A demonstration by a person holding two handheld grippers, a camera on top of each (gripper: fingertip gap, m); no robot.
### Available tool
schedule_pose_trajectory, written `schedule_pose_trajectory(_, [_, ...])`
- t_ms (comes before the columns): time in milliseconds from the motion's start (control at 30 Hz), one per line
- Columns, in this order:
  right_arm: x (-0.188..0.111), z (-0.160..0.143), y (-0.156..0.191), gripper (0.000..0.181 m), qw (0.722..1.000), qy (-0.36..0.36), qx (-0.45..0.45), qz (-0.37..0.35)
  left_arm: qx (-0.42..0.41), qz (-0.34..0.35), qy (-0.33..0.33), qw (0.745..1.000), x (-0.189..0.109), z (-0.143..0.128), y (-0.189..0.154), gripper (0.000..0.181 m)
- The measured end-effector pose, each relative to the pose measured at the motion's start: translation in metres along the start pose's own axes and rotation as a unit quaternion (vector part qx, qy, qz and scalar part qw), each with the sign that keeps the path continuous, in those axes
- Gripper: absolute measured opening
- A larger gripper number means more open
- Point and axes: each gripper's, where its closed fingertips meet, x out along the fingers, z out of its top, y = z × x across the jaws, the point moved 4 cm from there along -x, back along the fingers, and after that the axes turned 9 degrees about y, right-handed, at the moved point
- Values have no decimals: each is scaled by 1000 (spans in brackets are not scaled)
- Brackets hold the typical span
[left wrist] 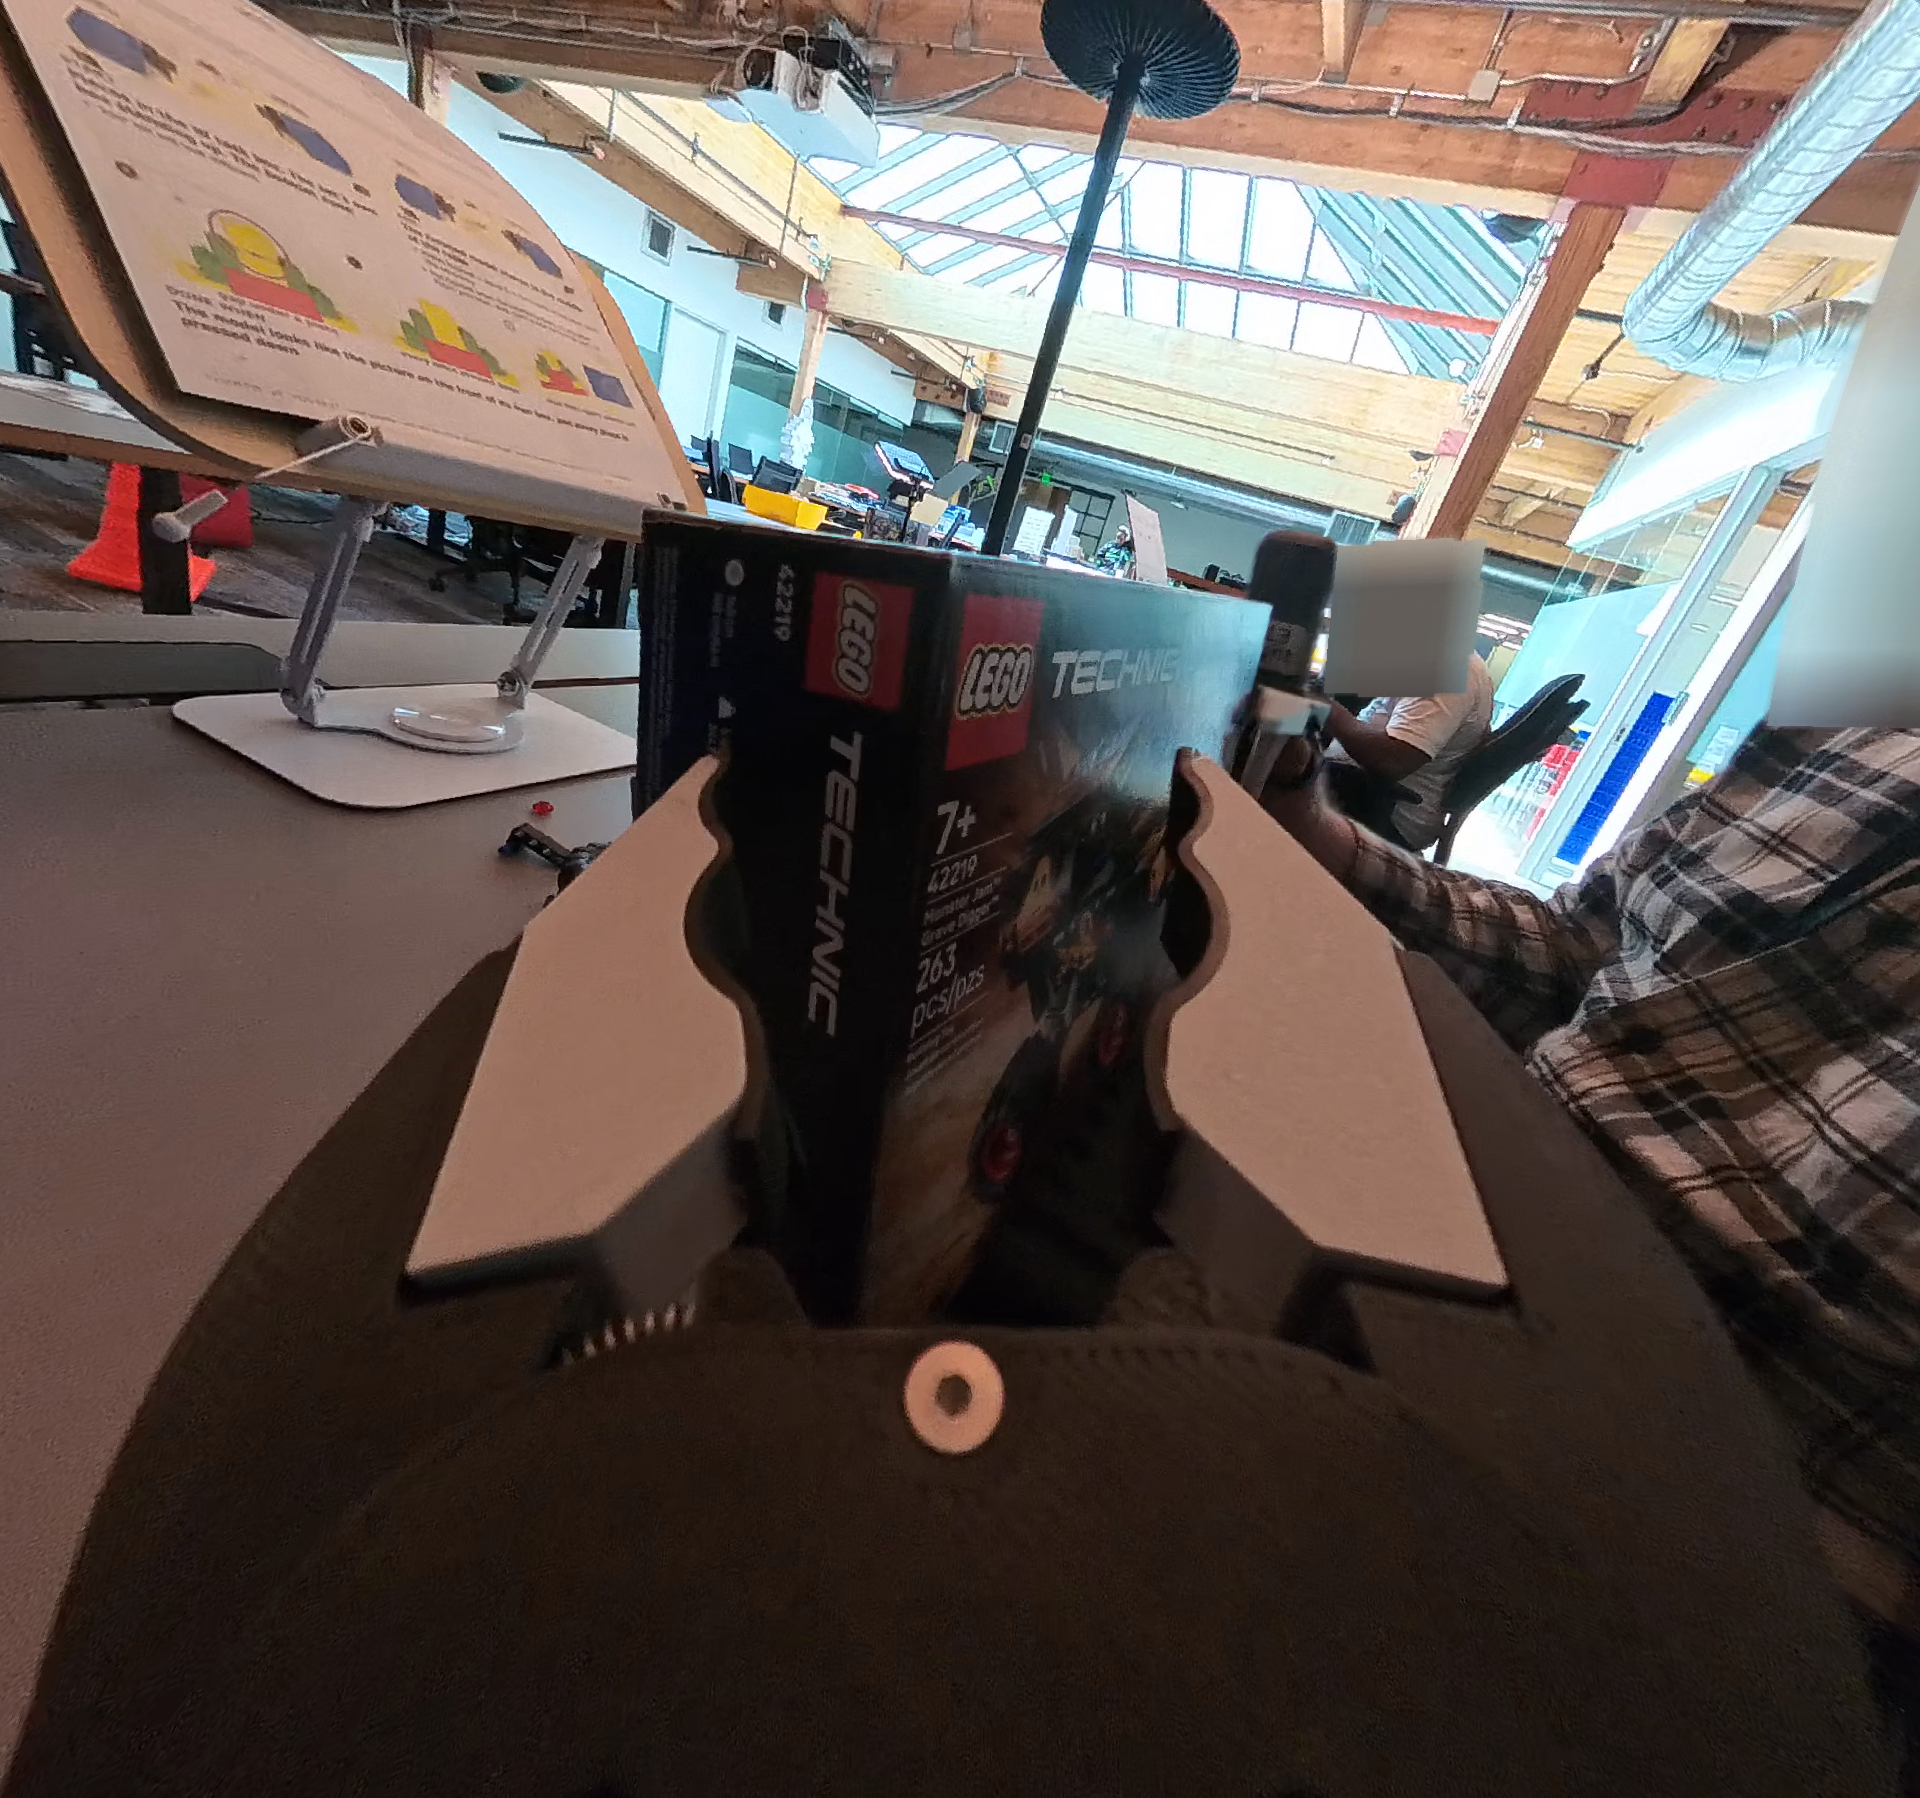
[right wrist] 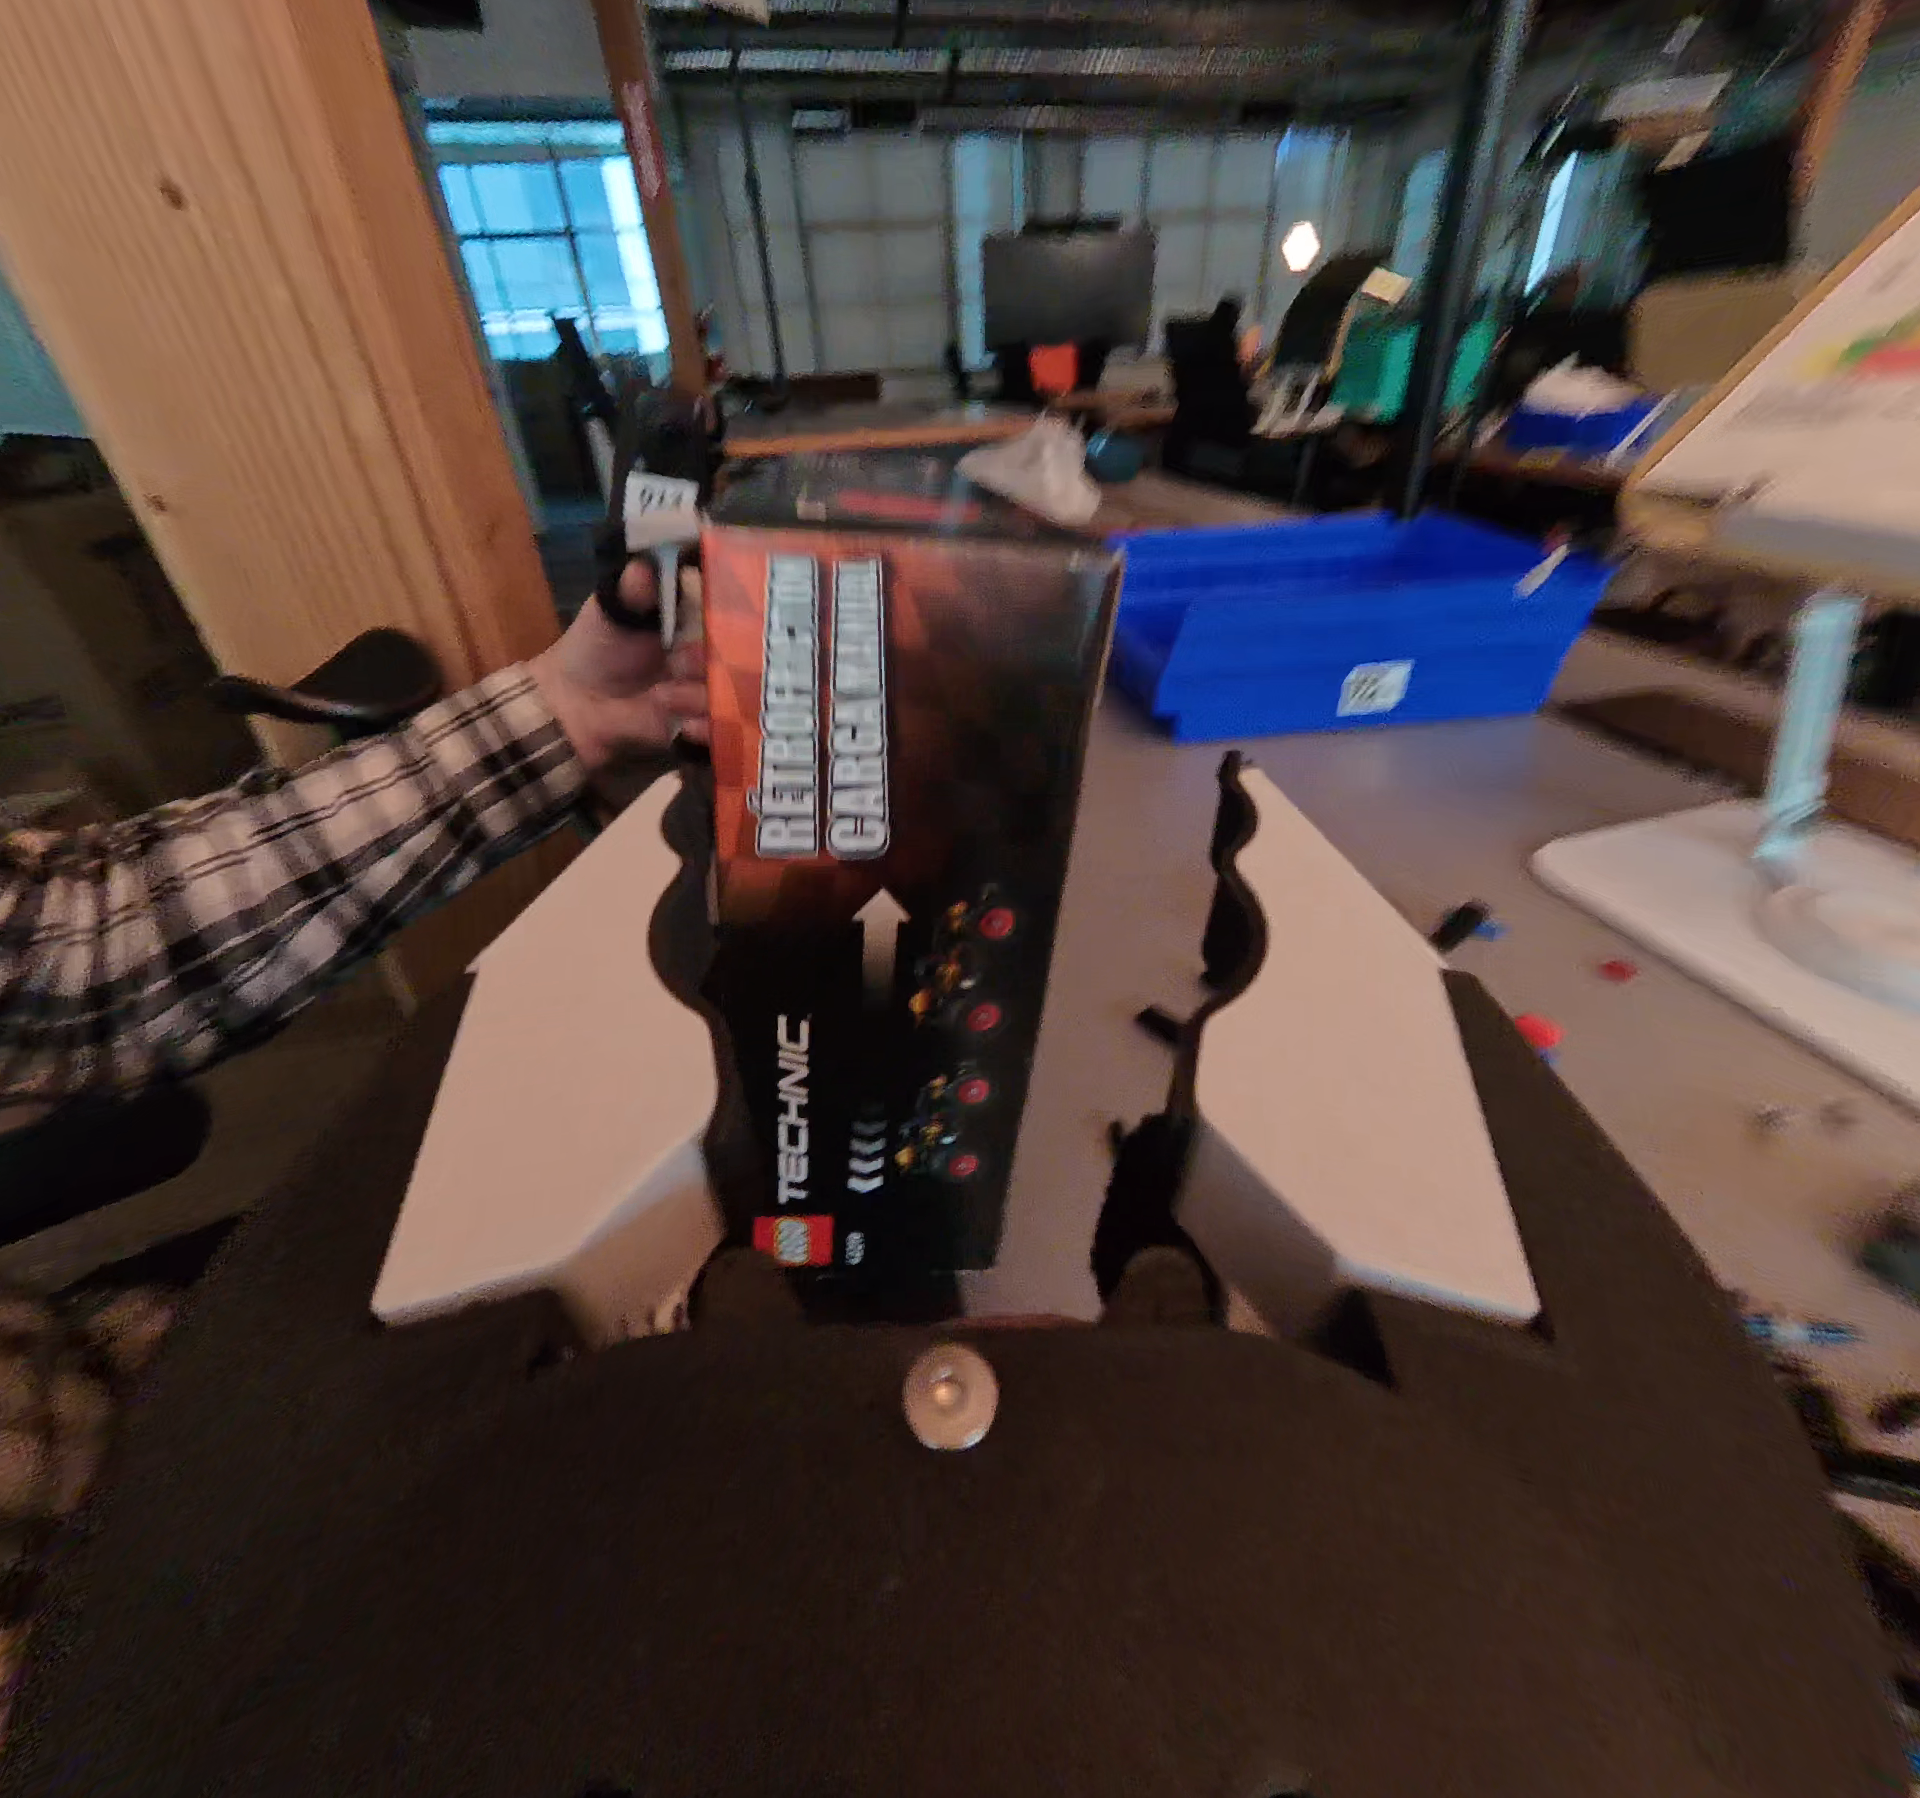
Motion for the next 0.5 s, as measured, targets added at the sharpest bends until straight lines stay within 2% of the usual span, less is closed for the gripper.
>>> schedule_pose_trajectory(67, [19, -17, 5, 103, 998, 44, 25, 46, -3, -7, 0, 1000, 5, -1, 1, 77])
schedule_pose_trajectory(133, [33, -26, 12, 101, 996, 72, 15, 44, -2, 0, 1, 1000, 12, -2, 4, 77])
schedule_pose_trajectory(167, [35, -26, 12, 88, 997, 74, 8, 28, -1, 11, 5, 1000, 15, -3, 6, 84])
schedule_pose_trajectory(200, [35, -25, 14, 86, 997, 76, 6, 22, 2, 18, 11, 1000, 17, -4, 7, 87])
schedule_pose_trajectory(267, [34, -24, 17, 84, 997, 80, 4, 14, 15, 30, 15, 999, 17, -2, 10, 80])
schedule_pose_trajectory(367, [28, -23, 24, 84, 996, 82, -24, 14, 10, 49, 45, 998, 20, -3, 19, 93])
schedule_pose_trajectory(500, [14, -23, 28, 84, 995, 75, -10, 58, 10, -23, 77, 997, 35, -12, 10, 111])
